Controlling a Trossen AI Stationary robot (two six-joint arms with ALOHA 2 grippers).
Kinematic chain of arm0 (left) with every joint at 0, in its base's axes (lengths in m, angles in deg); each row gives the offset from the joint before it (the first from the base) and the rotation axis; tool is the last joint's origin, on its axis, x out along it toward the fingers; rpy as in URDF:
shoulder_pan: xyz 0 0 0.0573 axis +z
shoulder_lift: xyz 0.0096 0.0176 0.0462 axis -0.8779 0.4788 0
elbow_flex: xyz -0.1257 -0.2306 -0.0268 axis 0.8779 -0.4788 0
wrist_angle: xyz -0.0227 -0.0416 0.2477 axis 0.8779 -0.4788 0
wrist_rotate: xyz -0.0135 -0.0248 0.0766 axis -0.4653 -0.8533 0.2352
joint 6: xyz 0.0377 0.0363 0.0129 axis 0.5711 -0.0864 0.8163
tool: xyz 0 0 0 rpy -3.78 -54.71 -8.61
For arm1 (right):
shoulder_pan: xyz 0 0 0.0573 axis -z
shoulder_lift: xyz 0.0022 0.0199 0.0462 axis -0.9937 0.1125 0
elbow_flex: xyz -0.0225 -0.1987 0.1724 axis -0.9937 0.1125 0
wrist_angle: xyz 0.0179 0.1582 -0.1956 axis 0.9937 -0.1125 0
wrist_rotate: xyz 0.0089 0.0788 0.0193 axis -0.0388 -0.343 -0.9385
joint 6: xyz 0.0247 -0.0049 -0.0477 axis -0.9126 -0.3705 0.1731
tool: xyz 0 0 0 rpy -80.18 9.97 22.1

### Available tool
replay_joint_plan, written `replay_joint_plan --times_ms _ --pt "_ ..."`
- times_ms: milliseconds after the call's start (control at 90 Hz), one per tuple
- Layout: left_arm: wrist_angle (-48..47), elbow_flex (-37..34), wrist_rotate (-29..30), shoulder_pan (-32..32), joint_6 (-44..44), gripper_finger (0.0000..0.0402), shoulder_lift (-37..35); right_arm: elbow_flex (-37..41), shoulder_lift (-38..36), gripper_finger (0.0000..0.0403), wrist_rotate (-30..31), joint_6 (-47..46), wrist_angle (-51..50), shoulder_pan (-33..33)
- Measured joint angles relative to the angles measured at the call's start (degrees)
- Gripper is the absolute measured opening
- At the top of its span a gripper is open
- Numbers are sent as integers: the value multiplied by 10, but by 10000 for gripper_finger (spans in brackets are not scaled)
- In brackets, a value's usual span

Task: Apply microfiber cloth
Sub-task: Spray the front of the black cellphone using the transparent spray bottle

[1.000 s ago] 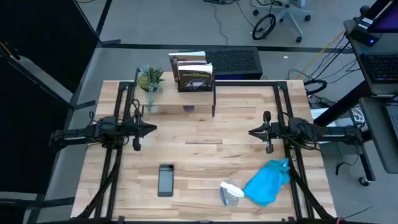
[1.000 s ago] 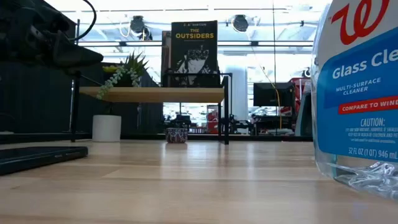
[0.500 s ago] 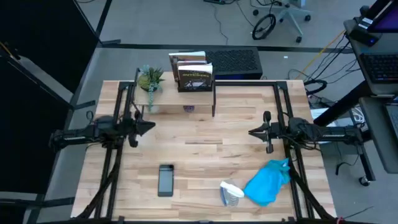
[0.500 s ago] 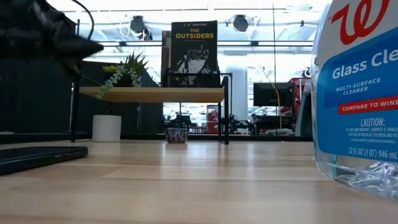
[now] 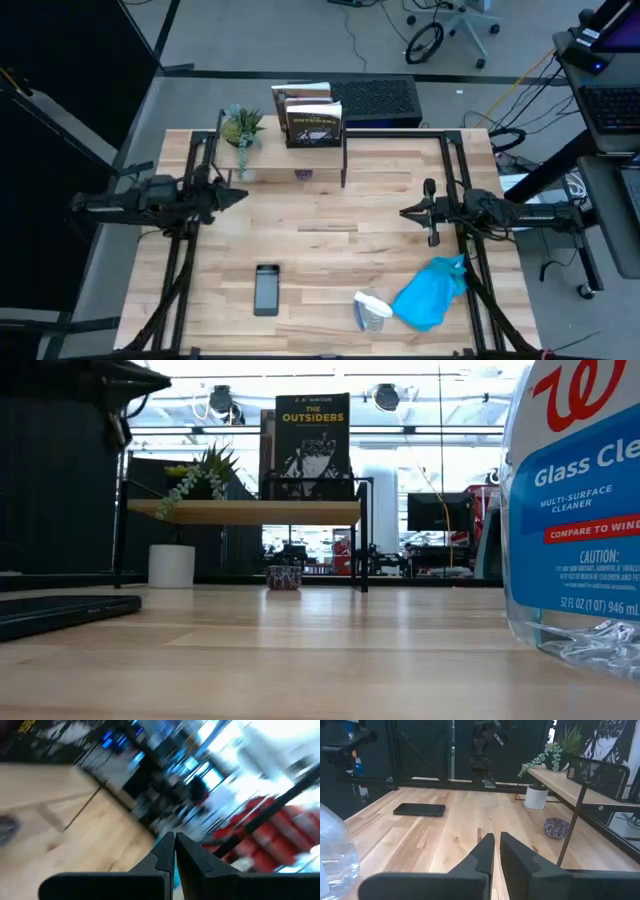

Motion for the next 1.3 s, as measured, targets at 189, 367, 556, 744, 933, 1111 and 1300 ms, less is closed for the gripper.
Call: replay_joint_plan --times_ms 189,367,556,744,933,1111,1300 --pt "-184 106 -20 -57 -75 0 192 0 0 15 0 0 0 0" --pt "-198 113 -75 -132 -191 0 312 0 0 15 0 0 0 0" --pt "-220 113 -81 -224 -321 0 377 0 0 15 0 0 0 0" --pt "-207 113 -72 -301 -438 0 409 0 0 15 0 0 0 0" --pt "-200 113 -54 -326 -500 0 431 0 0 15 0 0 0 0" --pt "-171 112 -55 -326 -507 38 459 0 0 15 0 0 0 0" --pt "-67 50 -81 -326 -524 125 490 0 0 15 0 0 0 0"
